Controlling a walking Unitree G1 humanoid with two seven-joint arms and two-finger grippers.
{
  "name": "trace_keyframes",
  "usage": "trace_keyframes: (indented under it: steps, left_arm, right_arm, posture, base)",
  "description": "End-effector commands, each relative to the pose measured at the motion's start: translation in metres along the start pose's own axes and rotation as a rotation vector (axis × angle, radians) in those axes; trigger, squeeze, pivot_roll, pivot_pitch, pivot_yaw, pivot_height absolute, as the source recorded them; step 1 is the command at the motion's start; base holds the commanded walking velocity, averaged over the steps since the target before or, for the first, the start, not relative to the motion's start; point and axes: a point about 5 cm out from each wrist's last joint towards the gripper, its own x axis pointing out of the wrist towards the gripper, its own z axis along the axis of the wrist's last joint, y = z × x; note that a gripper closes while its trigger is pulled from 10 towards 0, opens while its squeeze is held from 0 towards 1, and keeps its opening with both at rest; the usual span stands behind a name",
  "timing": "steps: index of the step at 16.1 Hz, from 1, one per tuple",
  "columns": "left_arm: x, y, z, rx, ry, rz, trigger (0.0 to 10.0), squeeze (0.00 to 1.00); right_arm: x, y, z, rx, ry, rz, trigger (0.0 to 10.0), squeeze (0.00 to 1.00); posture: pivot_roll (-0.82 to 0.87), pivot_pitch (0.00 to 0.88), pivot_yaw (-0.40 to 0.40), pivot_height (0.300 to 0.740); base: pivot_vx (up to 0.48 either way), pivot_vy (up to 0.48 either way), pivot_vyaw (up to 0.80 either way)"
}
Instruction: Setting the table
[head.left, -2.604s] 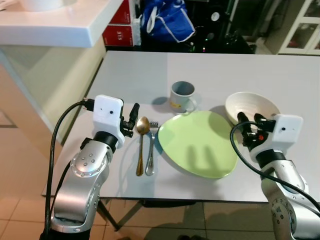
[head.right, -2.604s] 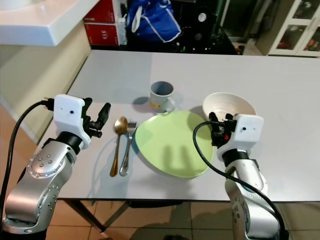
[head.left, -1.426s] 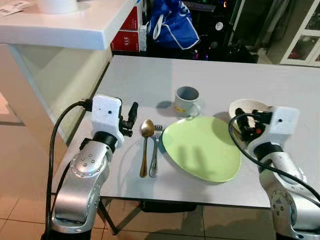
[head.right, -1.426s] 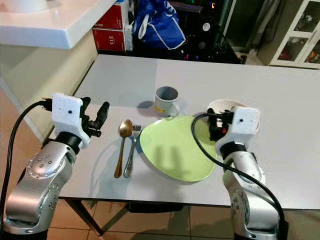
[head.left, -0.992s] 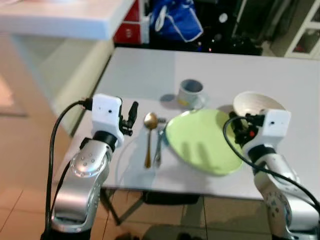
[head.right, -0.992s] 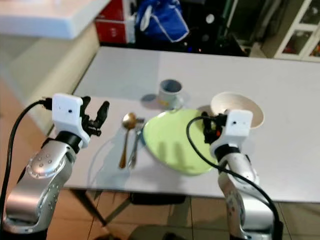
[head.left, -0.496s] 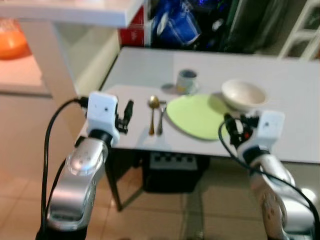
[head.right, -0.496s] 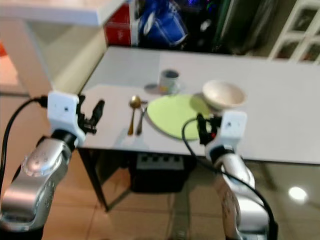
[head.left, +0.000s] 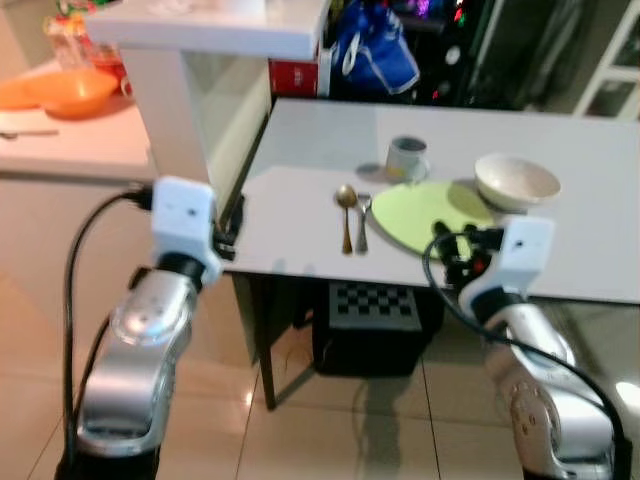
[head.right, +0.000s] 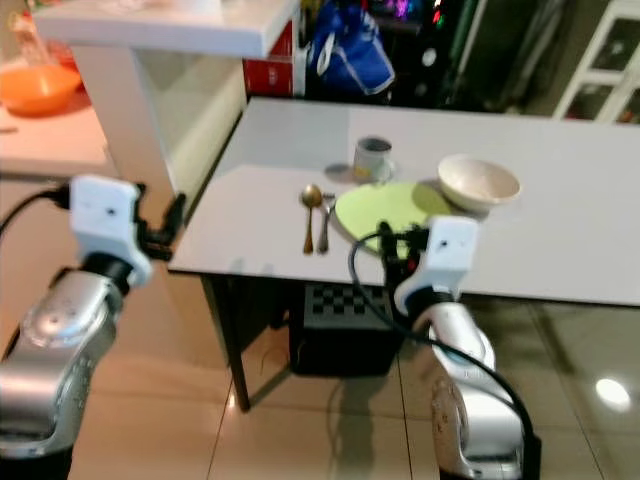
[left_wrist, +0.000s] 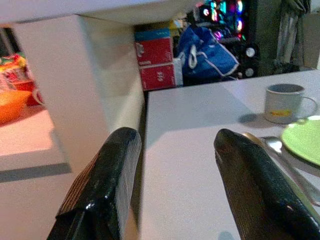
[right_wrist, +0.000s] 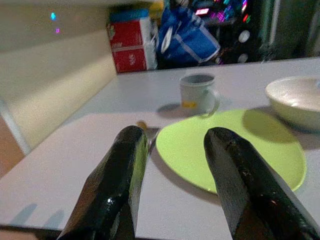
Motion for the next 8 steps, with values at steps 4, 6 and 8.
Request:
trace_keyframes:
  steps: [4, 6, 8]
  left_arm:
    - [0.0019, -0.0046, 0.0019, 0.004, -0.002, -0.017, 10.0, 0.00]
    - [0.0025, -0.0038, 0.0023, 0.008, -0.004, -0.016, 10.0, 0.00]
    - [0.0023, -0.0045, 0.0021, 0.010, -0.003, -0.018, 10.0, 0.00]
  right_arm:
    - [0.0012, -0.0093, 0.0016, -0.038, -0.021, -0.034, 10.0, 0.00]
    - [0.0030, -0.0078, 0.0017, -0.039, -0.025, -0.028, 10.0, 0.00]
    - [0.0038, -0.0075, 0.0019, -0.039, -0.027, -0.024, 10.0, 0.00]
  posture:
    - [0.04, 0.000, -0.006, 0.740]
    - [0.05, 0.000, -0.007, 0.740]
    - [0.05, 0.000, -0.007, 0.740]
  base:
    - [0.000, 0.480, 0.00]
    - [0.000, 0.480, 0.00]
    - [0.000, 0.480, 0.00]
